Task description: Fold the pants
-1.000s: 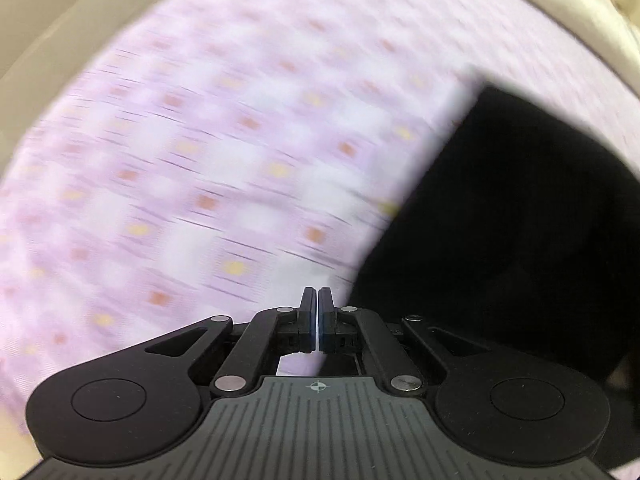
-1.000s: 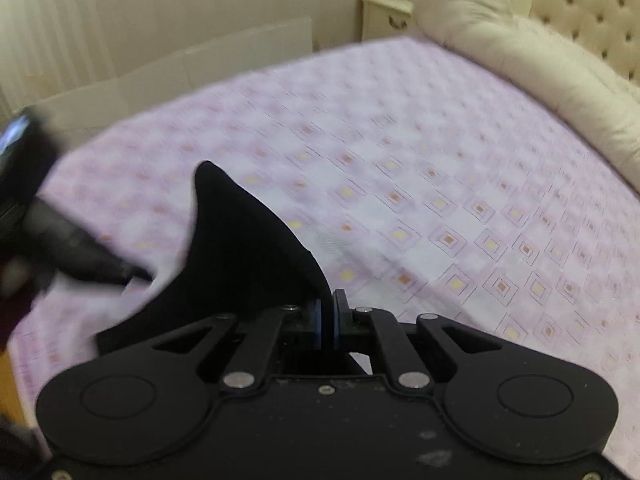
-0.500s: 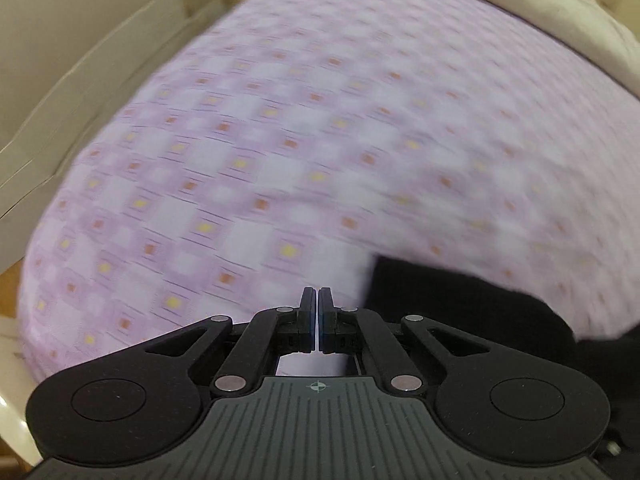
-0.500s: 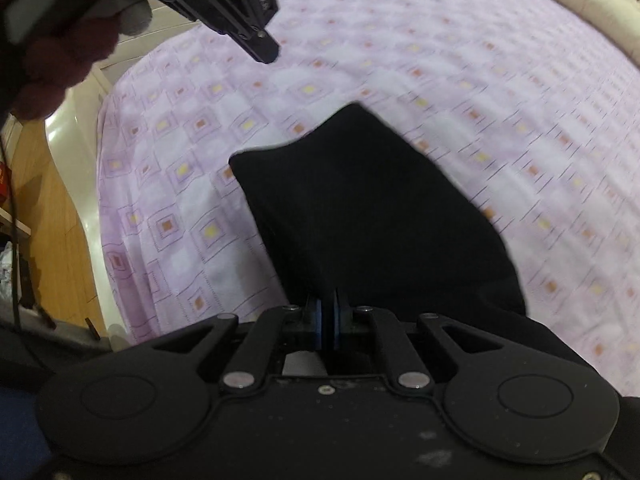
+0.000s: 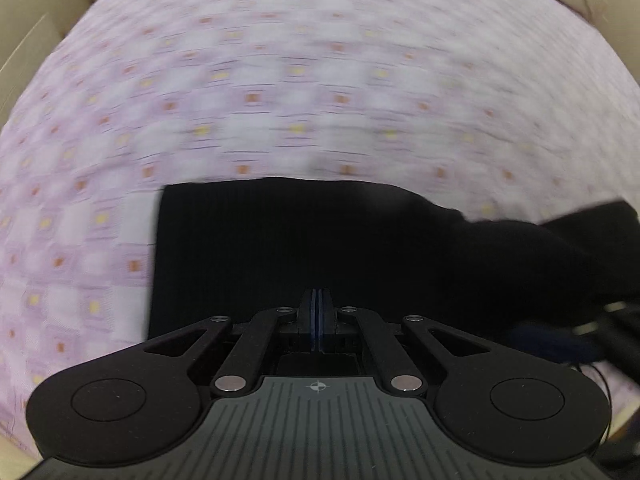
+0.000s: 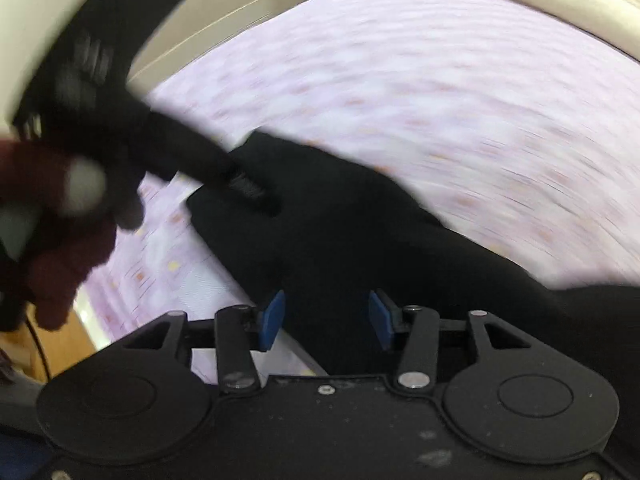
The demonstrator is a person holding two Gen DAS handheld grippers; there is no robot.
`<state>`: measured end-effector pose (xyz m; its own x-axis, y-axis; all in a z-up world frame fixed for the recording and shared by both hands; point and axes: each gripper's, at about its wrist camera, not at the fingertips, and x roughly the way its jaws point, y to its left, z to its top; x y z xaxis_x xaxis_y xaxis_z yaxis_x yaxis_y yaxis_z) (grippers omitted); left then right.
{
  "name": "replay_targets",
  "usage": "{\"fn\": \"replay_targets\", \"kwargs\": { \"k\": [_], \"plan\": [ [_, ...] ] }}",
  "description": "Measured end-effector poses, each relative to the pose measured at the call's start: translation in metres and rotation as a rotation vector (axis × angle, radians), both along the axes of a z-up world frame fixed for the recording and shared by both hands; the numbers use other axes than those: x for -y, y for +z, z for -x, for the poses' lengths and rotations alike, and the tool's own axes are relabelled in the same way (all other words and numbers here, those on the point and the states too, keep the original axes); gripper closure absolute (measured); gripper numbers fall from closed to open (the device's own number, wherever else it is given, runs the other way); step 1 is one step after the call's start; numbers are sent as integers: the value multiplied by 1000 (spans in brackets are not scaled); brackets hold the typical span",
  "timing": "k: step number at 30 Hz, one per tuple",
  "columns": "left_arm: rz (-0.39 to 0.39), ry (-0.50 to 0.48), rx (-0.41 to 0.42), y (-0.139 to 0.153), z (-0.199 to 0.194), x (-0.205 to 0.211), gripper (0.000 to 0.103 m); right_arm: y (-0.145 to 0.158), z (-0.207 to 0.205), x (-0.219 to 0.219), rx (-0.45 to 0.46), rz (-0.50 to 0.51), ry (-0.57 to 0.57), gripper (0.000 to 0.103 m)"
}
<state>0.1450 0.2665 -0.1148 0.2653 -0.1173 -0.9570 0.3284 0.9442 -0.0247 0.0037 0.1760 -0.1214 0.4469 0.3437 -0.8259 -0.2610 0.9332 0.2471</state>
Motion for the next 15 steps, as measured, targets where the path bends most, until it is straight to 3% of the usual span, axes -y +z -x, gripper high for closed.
{"fn": "replay_targets", "kwargs": {
  "k": [3,8,15],
  "plan": [
    [-17,-44,1,-3,5,21,102,6,29,59,-18,-5,-215,53],
    [-57,-38,-20,-14,8,42,102,-1,85,167,-75,13,-595,52],
    [-94,46,-83,-58,19,46,102,-21,150,311,-119,23,-1019,44]
  ]
}}
